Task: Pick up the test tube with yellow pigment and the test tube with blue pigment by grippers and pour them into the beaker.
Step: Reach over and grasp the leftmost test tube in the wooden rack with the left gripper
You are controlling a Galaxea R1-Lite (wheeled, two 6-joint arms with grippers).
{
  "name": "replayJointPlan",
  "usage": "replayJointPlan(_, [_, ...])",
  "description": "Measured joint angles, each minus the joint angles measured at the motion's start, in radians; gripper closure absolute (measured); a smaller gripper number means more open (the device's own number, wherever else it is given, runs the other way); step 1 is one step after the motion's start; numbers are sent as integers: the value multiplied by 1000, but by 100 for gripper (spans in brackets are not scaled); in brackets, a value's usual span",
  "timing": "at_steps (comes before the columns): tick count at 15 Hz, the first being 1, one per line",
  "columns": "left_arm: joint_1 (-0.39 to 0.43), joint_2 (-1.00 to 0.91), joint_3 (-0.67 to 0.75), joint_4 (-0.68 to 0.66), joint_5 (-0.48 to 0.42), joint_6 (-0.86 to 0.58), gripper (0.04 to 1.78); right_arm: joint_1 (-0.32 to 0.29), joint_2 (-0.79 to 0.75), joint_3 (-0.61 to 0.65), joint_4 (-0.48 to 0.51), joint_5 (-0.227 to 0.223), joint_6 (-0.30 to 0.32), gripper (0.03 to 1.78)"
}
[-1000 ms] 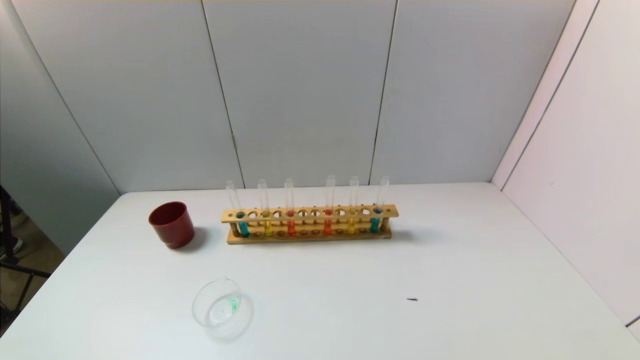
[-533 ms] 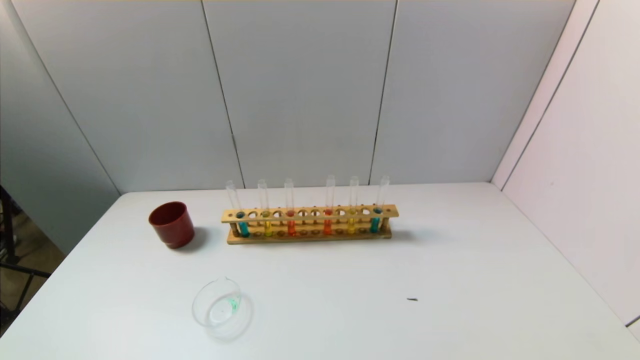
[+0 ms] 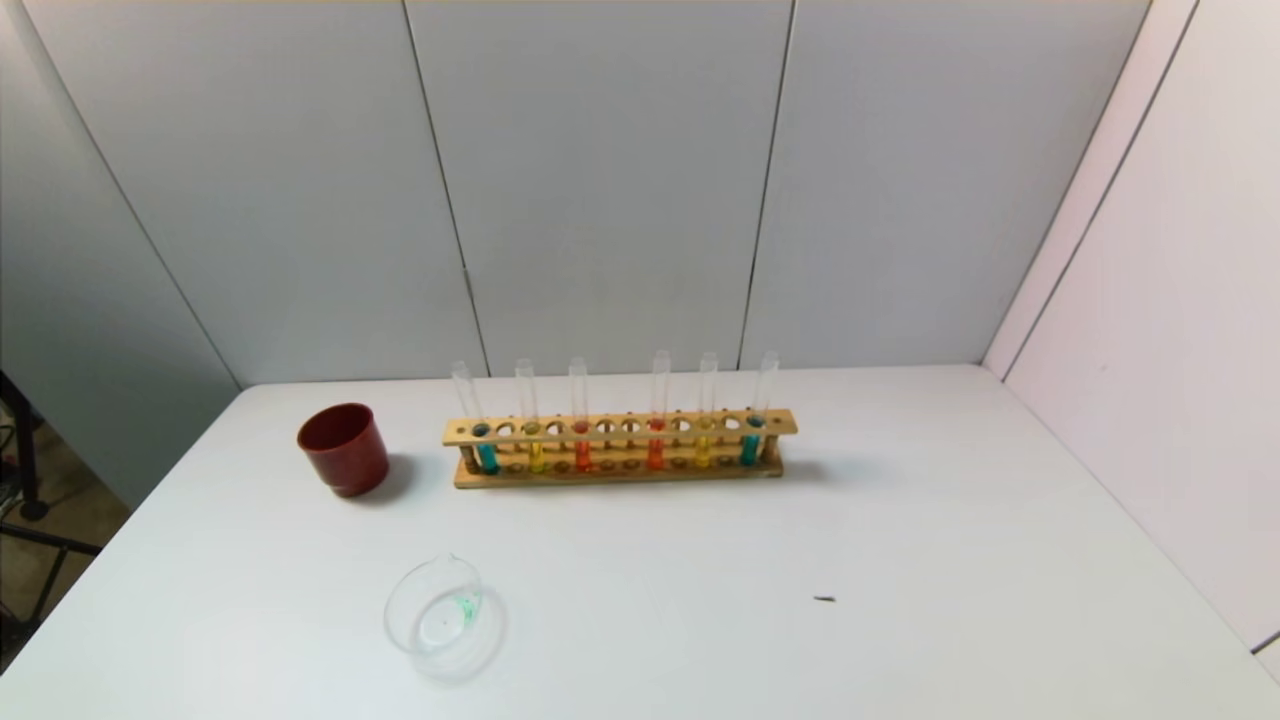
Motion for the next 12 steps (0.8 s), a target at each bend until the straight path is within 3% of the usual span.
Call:
replayJointPlan(5, [-1,7,-28,43,-9,42,8,0,0,0,0,0,0,11])
replayJointPlan(12, [-2,267,-273,94,-91,73,8,0,0,0,0,0,0,11])
